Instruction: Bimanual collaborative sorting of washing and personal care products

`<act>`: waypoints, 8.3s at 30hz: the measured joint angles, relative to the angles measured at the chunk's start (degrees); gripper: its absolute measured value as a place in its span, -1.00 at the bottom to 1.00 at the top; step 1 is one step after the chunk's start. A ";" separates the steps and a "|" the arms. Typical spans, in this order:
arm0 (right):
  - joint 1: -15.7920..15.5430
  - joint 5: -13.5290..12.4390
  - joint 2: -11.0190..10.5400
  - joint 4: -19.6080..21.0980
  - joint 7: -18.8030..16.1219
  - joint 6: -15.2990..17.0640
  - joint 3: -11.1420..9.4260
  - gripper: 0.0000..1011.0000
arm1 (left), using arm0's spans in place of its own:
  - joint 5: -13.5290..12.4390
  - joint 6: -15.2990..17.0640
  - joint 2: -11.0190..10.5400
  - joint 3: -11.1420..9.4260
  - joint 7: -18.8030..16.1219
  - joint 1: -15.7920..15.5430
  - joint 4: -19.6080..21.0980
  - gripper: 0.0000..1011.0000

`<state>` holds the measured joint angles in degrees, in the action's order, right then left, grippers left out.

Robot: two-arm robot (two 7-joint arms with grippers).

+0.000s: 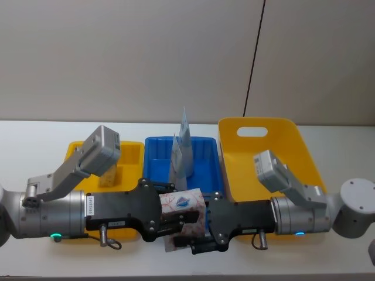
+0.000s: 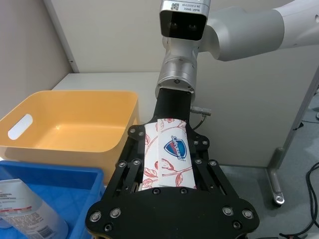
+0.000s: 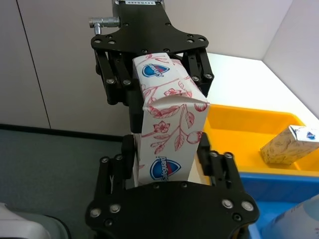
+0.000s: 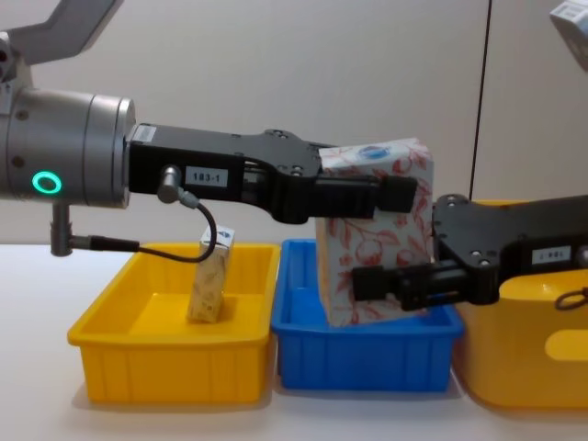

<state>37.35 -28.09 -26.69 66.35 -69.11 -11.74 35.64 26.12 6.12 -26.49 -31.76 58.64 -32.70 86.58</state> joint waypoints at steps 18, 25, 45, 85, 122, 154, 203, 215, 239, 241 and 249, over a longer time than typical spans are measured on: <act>0.61 -0.80 0.32 -0.20 0.78 0.96 0.63 -0.25 | 0.07 -0.05 0.01 0.09 -0.07 0.00 0.01 -0.07; 0.62 -1.96 -0.26 0.60 0.82 1.86 0.55 -0.26 | 0.03 0.01 0.00 -0.04 0.02 0.02 0.01 0.37; -0.35 -4.09 -4.03 3.28 -0.33 4.02 0.48 -0.27 | -0.01 0.03 0.01 -0.01 0.05 0.00 -0.01 0.98; -8.60 -9.29 -16.65 10.30 10.35 6.00 -7.00 -0.27 | 0.00 0.00 0.00 0.00 0.01 0.00 -0.01 0.98; -12.75 -1.74 -12.88 13.54 43.47 13.61 -12.98 -0.27 | 0.00 0.00 0.00 0.00 0.01 0.00 0.00 0.98; 3.32 7.76 5.41 -8.20 62.08 18.30 -10.36 -0.27 | 0.00 0.00 0.00 0.00 0.01 0.00 0.00 0.98; 9.15 14.04 14.23 -20.56 69.84 15.88 -9.73 0.97 | 0.00 0.00 0.00 0.00 0.01 0.00 0.00 0.98; 5.14 12.23 12.69 -10.54 66.99 18.26 -11.09 0.99 | 0.00 0.00 0.00 0.00 0.01 0.00 0.00 0.98; -12.39 7.48 5.53 18.66 63.13 25.58 -14.71 0.99 | 0.00 0.00 0.00 0.00 0.01 0.00 0.00 0.98; -13.47 7.27 5.26 19.97 62.99 25.90 -14.85 0.99 | 0.00 0.00 0.00 0.00 0.01 0.00 0.00 0.98; -16.48 7.07 4.78 23.39 62.43 26.64 -14.94 0.99 | 0.00 0.00 0.00 0.00 0.01 0.00 0.00 0.98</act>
<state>20.87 -21.01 -21.91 89.74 -6.69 14.90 20.70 26.12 6.12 -26.49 -31.76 58.65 -32.70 86.58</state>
